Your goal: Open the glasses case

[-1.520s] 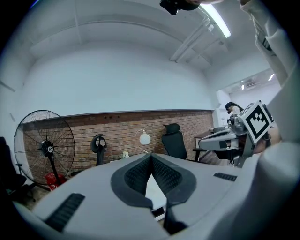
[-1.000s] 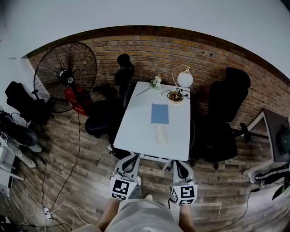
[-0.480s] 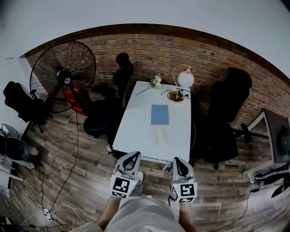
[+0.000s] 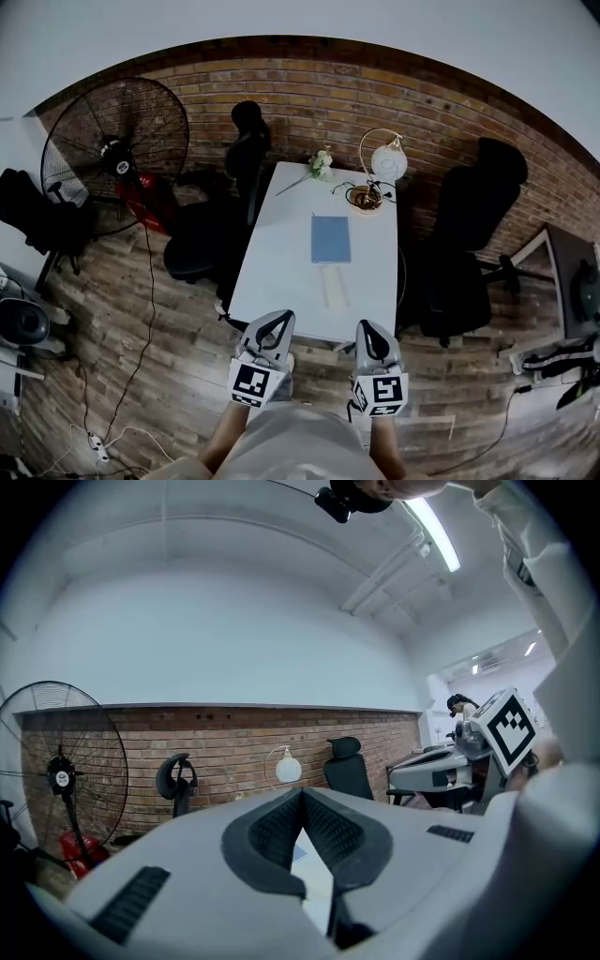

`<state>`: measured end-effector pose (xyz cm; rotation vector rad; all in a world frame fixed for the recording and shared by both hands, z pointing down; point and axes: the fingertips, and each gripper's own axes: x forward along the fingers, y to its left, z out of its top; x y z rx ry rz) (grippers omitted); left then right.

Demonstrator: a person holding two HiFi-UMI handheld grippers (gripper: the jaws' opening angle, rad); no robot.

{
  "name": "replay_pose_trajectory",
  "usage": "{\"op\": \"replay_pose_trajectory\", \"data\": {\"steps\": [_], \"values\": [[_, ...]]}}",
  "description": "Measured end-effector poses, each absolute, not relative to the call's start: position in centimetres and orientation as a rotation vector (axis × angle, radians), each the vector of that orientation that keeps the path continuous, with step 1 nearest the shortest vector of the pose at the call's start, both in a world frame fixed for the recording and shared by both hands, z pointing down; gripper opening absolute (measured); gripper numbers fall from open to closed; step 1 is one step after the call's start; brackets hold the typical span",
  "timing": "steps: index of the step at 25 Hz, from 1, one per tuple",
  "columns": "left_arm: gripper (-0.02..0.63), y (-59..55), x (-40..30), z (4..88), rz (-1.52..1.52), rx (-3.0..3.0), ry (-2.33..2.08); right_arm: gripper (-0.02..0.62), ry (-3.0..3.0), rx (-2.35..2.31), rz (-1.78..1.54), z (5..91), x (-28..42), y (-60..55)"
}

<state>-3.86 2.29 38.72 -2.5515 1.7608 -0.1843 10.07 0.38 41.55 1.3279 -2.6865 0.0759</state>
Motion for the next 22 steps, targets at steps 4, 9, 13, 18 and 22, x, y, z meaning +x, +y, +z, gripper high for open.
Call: {"op": "replay_pose_trajectory", "data": {"steps": [4,9,13,18,22], "values": [[0.002,-0.3,-5.0,38.8,-0.170,-2.565,1.713,0.006,-2.667,1.349,0.082,41.8,8.9,-1.9],[0.002,-3.7,-6.4,39.8,-0.170,-2.618,1.685,0.006,-2.617,1.408,0.114,42.4,7.7,-4.6],[0.002,-6.3,-7.2,40.3,-0.174,-2.638,1.620,0.006,-2.582,1.437,0.122,42.9,6.8,-6.8],[0.002,-9.1,-8.2,41.5,-0.171,-2.698,1.592,0.006,-2.524,1.481,0.164,44.1,5.9,-9.2],[0.002,-11.2,-9.0,43.3,-0.191,-2.771,1.584,0.006,-2.477,1.505,0.192,45.3,4.9,-11.0]]}}
